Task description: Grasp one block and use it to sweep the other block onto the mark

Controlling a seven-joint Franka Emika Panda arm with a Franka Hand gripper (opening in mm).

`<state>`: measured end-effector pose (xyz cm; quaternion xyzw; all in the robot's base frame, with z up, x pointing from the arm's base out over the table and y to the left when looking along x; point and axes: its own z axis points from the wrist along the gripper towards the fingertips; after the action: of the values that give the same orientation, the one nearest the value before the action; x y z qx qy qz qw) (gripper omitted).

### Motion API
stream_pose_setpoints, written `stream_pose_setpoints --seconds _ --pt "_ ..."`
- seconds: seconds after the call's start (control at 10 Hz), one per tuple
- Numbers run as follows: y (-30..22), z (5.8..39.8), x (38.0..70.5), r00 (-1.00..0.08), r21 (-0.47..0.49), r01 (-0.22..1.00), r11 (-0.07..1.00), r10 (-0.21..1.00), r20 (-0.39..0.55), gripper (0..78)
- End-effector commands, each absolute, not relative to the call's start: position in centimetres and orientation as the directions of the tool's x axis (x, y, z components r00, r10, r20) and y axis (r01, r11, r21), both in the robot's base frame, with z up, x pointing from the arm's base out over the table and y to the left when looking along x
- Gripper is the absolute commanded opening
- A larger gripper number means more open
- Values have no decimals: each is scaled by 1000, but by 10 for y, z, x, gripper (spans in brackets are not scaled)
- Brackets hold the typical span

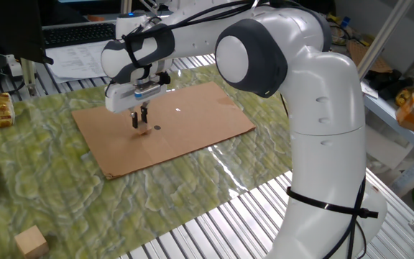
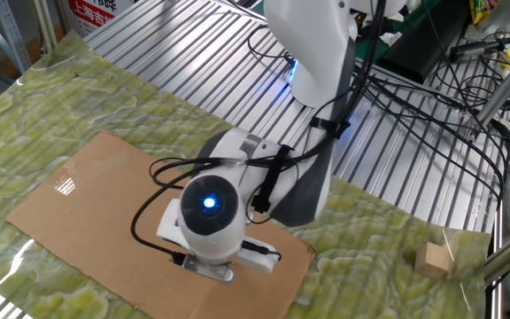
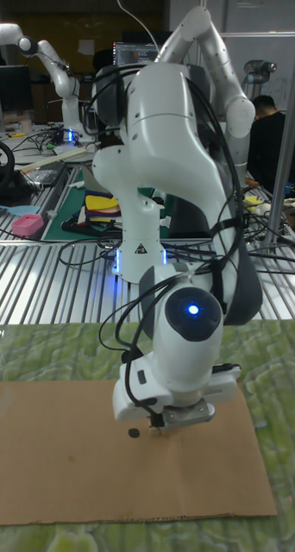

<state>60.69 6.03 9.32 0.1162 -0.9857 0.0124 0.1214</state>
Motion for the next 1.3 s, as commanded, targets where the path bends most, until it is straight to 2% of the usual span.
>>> stream_pose_setpoints --seconds 0.1,0.6,0.9,1.3 --pt "39 98 614 -943 13 -233 972 -229 243 11" --pt "41 102 616 -943 50 -232 971 -237 234 11" --pt "47 104 614 -940 29 -232 972 -232 251 11" --pt "29 97 617 -935 20 -231 973 -228 274 11"
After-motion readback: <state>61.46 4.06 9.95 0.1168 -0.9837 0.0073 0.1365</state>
